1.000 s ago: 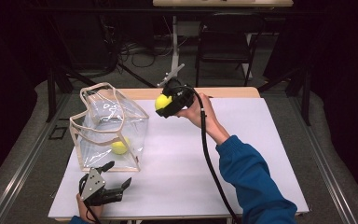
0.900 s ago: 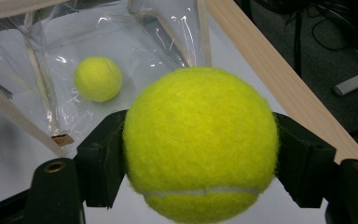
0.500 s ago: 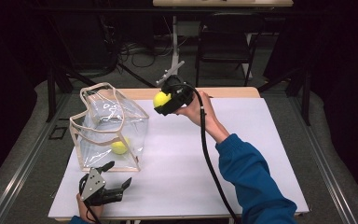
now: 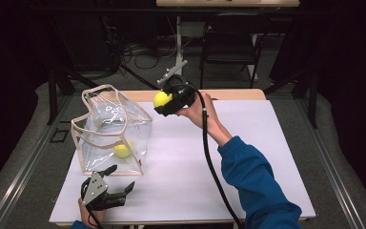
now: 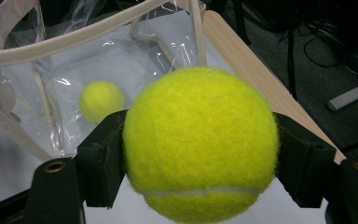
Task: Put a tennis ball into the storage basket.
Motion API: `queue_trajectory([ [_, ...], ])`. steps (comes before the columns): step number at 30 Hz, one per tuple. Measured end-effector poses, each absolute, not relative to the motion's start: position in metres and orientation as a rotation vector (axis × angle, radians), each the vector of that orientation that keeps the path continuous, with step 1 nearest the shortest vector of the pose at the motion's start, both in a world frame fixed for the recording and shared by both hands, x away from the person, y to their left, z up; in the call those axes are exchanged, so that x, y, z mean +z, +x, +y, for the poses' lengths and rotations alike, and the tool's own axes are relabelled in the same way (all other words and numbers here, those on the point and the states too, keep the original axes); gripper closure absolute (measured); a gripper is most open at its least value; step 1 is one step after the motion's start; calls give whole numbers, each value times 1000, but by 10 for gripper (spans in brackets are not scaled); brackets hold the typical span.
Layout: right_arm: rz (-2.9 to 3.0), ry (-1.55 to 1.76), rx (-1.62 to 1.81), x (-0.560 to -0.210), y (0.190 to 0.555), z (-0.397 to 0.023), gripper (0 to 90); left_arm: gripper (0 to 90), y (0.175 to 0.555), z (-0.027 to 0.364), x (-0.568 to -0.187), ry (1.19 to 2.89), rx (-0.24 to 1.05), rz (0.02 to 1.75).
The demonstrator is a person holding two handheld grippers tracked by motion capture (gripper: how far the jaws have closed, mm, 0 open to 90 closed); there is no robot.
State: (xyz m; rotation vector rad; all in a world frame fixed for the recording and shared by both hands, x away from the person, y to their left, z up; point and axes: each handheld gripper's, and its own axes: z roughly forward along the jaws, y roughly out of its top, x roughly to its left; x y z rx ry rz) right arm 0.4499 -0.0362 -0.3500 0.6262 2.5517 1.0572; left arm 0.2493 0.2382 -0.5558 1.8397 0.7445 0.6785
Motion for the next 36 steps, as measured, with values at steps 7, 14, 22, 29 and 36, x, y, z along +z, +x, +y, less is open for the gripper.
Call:
queue_trajectory([
  [7, 2529, 621, 1084, -347, 449, -37, 264, 159, 249, 238, -556, 1840, 677, 743],
  [14, 2518, 623, 1093, -346, 448, -36, 264, 158, 249, 238, -556, 1842, 675, 747],
  [22, 2497, 619, 1111, -343, 446, -34, 264, 159, 249, 238, -556, 1839, 673, 749],
  [29, 2470, 611, 1143, -340, 445, -32, 264, 159, 249, 238, -556, 1841, 672, 747],
  [36, 2469, 596, 1150, -340, 442, -27, 264, 159, 249, 237, -556, 1842, 672, 747],
])
